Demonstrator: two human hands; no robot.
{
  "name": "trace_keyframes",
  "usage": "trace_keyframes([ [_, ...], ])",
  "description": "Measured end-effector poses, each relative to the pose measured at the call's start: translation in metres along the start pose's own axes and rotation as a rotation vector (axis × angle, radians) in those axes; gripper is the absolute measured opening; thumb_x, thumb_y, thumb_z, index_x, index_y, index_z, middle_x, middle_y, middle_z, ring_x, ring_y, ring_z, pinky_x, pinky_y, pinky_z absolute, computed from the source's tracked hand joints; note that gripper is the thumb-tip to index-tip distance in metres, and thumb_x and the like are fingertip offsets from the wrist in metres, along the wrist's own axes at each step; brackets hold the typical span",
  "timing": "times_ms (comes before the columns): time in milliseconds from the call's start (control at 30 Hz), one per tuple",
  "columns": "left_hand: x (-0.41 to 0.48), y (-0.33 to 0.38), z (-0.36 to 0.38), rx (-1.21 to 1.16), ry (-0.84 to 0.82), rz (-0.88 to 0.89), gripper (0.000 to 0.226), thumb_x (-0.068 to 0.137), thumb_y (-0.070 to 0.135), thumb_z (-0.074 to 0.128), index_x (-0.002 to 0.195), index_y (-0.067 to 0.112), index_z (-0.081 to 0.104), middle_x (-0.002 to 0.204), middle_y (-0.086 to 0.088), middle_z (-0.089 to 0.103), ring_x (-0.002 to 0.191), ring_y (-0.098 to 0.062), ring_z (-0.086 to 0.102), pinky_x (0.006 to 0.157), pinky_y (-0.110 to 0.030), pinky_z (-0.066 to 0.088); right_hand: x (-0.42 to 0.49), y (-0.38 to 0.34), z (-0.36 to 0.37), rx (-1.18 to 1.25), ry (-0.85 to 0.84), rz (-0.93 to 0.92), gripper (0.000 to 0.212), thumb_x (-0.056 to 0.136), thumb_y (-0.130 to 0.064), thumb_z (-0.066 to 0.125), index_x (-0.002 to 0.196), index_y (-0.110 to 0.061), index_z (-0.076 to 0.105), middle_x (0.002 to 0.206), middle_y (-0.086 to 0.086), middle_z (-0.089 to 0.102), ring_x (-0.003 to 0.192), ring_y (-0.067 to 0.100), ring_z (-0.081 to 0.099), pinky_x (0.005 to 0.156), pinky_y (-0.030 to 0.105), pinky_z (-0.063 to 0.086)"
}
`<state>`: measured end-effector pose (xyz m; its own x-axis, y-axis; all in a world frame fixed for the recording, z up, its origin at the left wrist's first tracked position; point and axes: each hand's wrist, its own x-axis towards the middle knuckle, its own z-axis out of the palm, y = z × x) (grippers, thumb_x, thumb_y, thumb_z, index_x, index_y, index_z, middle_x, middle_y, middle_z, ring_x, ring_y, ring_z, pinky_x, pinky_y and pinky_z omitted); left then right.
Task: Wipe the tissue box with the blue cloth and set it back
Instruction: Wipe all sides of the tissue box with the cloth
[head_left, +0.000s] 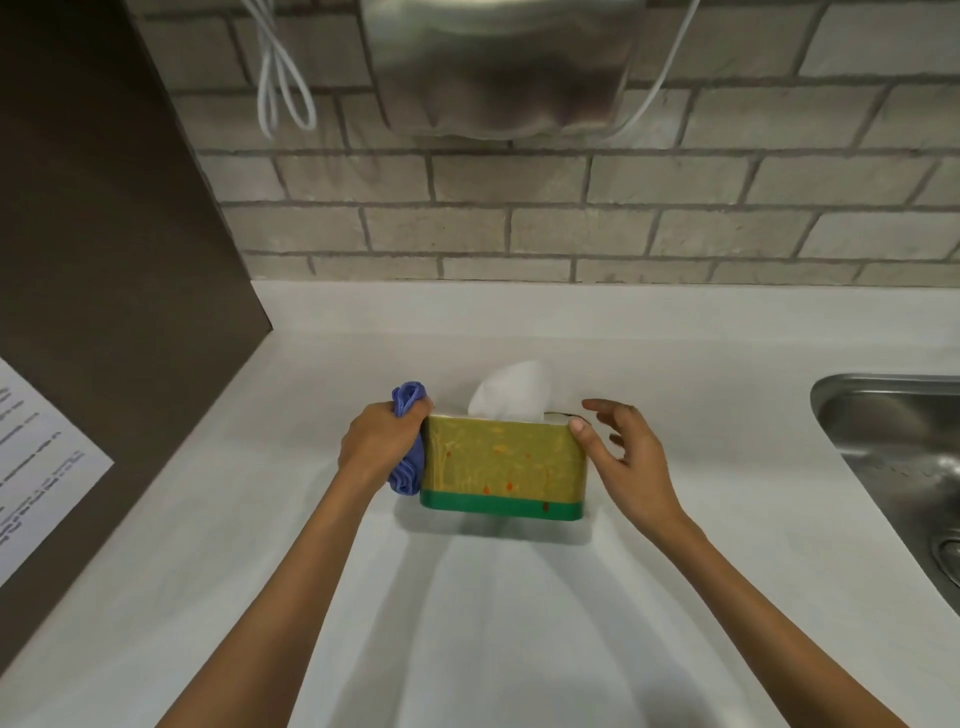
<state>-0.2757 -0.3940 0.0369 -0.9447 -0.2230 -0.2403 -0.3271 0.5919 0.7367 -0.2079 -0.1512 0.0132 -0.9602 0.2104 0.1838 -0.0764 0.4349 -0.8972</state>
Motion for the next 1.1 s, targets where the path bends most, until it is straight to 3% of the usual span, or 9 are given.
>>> trace_keyframes([
  [133,0.003,0.003,0.003,0.044,0.006,0.022,0.04,0.087,0.047,0.05,0.059,0.019,0.048,0.062,-0.001,0.053,0.057,-0.015,0.05,0.05,-0.025,0.036,-0.007,0.009,-0.012,-0.039,-0.314,-0.166,0.047,0.082,-0.057,0.05,0.126,-0.055,0.034,0.145,-0.014,0.04,0.13,-0.004,0.035,0.109,0.022,0.032],
  [267,0.002,0.005,0.004,0.025,0.02,0.026,0.04,0.087,0.046,0.051,0.057,0.019,0.047,0.06,0.0,0.052,0.059,-0.018,0.051,0.052,-0.027,0.036,-0.007,0.016,-0.019,-0.245,-0.513,-0.176,0.126,0.048,-0.066,0.078,0.14,-0.052,-0.008,0.157,-0.018,0.007,0.14,-0.001,0.015,0.11,0.019,0.02],
  [333,0.002,0.003,0.005,-0.018,0.024,0.028,0.04,0.087,0.046,0.051,0.057,0.02,0.048,0.061,0.001,0.052,0.067,-0.024,0.053,0.058,-0.03,0.04,-0.005,0.02,-0.017,-0.361,-0.533,-0.232,0.14,0.044,-0.059,0.083,0.137,-0.05,-0.022,0.158,-0.016,-0.002,0.141,0.002,0.012,0.11,0.015,0.018],
  [467,-0.003,-0.003,0.005,-0.207,-0.002,0.009,0.035,0.089,0.044,0.052,0.062,0.022,0.052,0.08,-0.009,0.061,0.082,-0.029,0.057,0.078,-0.038,0.047,-0.001,0.03,-0.011,-0.448,-0.461,-0.294,0.137,0.052,-0.038,0.086,0.14,-0.042,-0.019,0.157,-0.007,0.006,0.132,0.007,0.028,0.097,0.0,0.023],
  [667,-0.029,-0.015,0.005,-0.377,0.313,0.265,0.037,0.092,0.036,0.053,0.058,0.026,0.043,0.056,0.004,0.046,0.053,-0.003,0.047,0.049,-0.018,0.037,0.005,0.028,-0.011,-0.333,-0.383,-0.307,0.106,0.053,-0.033,0.083,0.135,-0.034,0.017,0.129,-0.015,0.032,0.105,0.0,0.041,0.082,-0.007,0.031],
  [767,-0.049,-0.019,0.011,-0.288,0.479,0.568,0.02,0.092,0.033,0.052,0.101,0.019,0.064,0.096,0.009,0.063,0.079,0.008,0.049,0.07,-0.012,0.041,0.011,0.025,-0.012,-0.317,-0.373,-0.279,0.1,0.054,-0.035,0.083,0.133,-0.029,0.022,0.122,-0.013,0.038,0.095,-0.005,0.041,0.077,-0.006,0.033],
  [833,-0.056,-0.018,0.02,-0.13,0.508,0.748,0.045,0.089,0.027,0.051,0.131,0.008,0.052,0.127,0.0,0.055,0.107,-0.006,0.045,0.088,-0.014,0.036,0.014,0.024,-0.012,-0.315,-0.38,-0.271,0.099,0.054,-0.033,0.084,0.133,-0.025,0.024,0.12,-0.012,0.041,0.092,-0.004,0.042,0.074,-0.004,0.035],
  [933,-0.067,-0.014,0.038,0.117,0.408,0.912,0.054,0.086,0.029,0.047,0.132,0.0,0.05,0.136,-0.023,0.051,0.124,-0.028,0.045,0.103,-0.036,0.033,0.016,0.022,-0.012,-0.321,-0.395,-0.256,0.099,0.054,-0.032,0.084,0.133,-0.024,0.025,0.119,-0.01,0.045,0.097,0.006,0.048,0.073,0.004,0.039],
  [1100,-0.066,-0.02,0.057,0.453,0.259,0.866,0.068,0.089,0.053,0.033,0.139,0.008,0.044,0.145,-0.021,0.042,0.136,-0.042,0.036,0.111,-0.055,0.023,0.017,0.02,-0.012,-0.303,-0.4,-0.235,0.097,0.053,-0.027,0.085,0.131,-0.021,0.027,0.118,-0.006,0.049,0.1,0.013,0.052,0.079,0.018,0.042],
])
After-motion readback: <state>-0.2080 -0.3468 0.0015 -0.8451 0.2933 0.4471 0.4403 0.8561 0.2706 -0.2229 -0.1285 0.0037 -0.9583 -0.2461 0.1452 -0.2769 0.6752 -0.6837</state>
